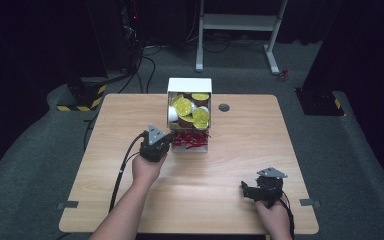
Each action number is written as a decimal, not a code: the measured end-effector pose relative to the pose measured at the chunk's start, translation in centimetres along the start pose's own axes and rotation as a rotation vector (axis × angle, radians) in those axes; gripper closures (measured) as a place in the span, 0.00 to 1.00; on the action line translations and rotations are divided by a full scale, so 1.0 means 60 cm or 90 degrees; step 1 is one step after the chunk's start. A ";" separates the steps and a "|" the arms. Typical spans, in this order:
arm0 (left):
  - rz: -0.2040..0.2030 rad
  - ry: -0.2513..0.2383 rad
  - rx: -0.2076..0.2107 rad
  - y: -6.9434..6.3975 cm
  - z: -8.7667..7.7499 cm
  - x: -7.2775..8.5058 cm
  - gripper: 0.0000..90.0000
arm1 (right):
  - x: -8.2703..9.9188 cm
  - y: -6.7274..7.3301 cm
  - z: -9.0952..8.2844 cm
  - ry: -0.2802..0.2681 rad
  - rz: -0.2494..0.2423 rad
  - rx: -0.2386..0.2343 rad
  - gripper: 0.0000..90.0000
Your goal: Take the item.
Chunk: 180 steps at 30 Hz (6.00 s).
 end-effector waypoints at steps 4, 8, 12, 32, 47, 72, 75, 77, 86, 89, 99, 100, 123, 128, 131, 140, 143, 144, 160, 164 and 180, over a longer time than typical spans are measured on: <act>-0.017 -0.013 0.008 -0.001 -0.009 0.000 0.97 | 0.000 0.000 0.000 0.000 -0.001 0.000 0.09; -0.023 -0.018 0.010 -0.001 -0.020 -0.001 0.97 | 0.001 0.002 -0.002 -0.001 -0.004 -0.005 0.09; -0.027 -0.029 0.012 -0.002 -0.035 -0.004 0.97 | 0.001 0.002 -0.002 -0.001 -0.004 -0.005 0.09; -0.050 -0.062 0.017 0.008 -0.088 -0.008 0.98 | 0.001 0.004 -0.001 0.000 0.005 -0.006 0.09; -0.070 -0.084 0.022 0.012 -0.117 -0.008 0.98 | 0.001 0.004 -0.001 0.000 0.005 -0.006 0.09; -0.082 -0.111 0.024 0.020 -0.163 -0.014 0.98 | 0.000 0.004 0.000 -0.002 -0.003 -0.010 0.09; -0.081 -0.120 0.024 0.024 -0.170 -0.018 0.98 | 0.000 0.004 -0.001 -0.001 -0.004 -0.010 0.09; -0.087 -0.126 0.024 0.027 -0.178 -0.018 0.98 | 0.000 0.004 -0.001 -0.001 -0.004 -0.010 0.09; -0.085 -0.130 0.015 0.041 -0.202 -0.015 0.99 | 0.000 0.004 -0.001 -0.001 -0.004 -0.010 0.09; -0.085 -0.133 0.011 0.044 -0.207 -0.014 0.99 | 0.000 0.004 -0.001 -0.001 -0.004 -0.010 0.09; -0.083 -0.117 -0.016 0.075 -0.234 -0.013 0.99 | 0.000 0.005 0.000 -0.001 -0.004 -0.011 0.09; -0.083 -0.117 -0.016 0.075 -0.234 -0.013 0.99 | 0.000 0.005 0.000 -0.001 -0.004 -0.011 0.09; -0.088 -0.115 -0.068 0.146 -0.210 -0.004 0.99 | 0.000 0.005 0.000 -0.001 -0.004 -0.011 0.09; -0.089 -0.124 -0.076 0.158 -0.196 -0.008 0.99 | 0.000 0.005 0.000 -0.001 -0.004 -0.011 0.09; -0.086 -0.122 -0.079 0.163 -0.188 -0.010 0.99 | 0.000 0.005 0.000 -0.001 -0.005 -0.011 0.09; -0.092 -0.127 -0.093 0.183 -0.179 -0.014 0.99 | 0.000 0.005 0.000 -0.001 -0.005 -0.011 0.09; -0.093 -0.124 -0.099 0.188 -0.175 -0.010 0.99 | 0.000 0.005 0.000 -0.001 -0.005 -0.011 0.09; -0.096 -0.123 -0.101 0.190 -0.173 -0.009 0.99 | 0.000 0.005 0.000 -0.001 -0.004 -0.011 0.09; -0.100 -0.098 -0.124 0.213 -0.145 0.015 0.99 | 0.000 0.005 0.000 -0.001 -0.004 -0.012 0.09; -0.104 -0.088 -0.131 0.217 -0.141 0.024 0.99 | 0.000 0.005 0.000 -0.001 -0.004 -0.011 0.09; -0.100 -0.040 -0.152 0.228 -0.116 0.079 0.98 | 0.000 0.005 0.000 0.001 -0.006 -0.013 0.09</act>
Point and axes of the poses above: each handheld gripper's, and its own axes: z roughly forward along the jaws, x roughly out of its underside, y roughly to its left, the point moved 10 cm from there along z, roughly forward along the jaws, and after that the axes turned 7 degrees about -y, right-handed, at the moved point
